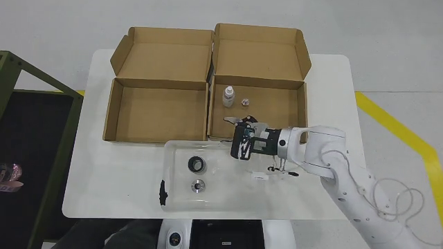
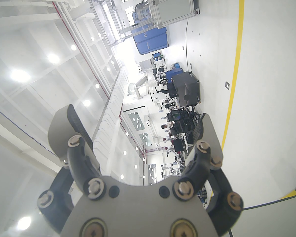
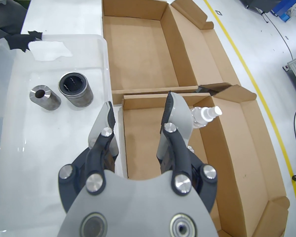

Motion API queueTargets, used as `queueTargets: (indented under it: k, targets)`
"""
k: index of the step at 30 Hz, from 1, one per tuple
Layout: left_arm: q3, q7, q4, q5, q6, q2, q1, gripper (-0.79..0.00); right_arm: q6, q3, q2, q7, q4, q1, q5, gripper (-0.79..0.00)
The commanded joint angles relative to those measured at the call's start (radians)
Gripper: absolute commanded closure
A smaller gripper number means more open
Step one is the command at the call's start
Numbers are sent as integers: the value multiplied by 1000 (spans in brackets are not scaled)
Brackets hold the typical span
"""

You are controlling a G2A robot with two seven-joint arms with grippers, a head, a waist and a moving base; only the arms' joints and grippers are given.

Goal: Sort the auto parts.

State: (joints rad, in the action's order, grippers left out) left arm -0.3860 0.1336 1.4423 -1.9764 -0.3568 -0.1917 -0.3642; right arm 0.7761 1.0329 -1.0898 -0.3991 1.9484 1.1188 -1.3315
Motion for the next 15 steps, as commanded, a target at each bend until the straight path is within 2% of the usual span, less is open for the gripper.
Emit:
queueTargets:
  k: [1, 15]
  targets:
    - [0, 0, 0, 0, 0, 0, 0, -785, -1, -21, -1, 5, 23, 13, -14, -372]
    - [0, 0, 0, 0, 0, 0, 0, -785, -39, -216, -31, 22, 17, 13, -131, -382]
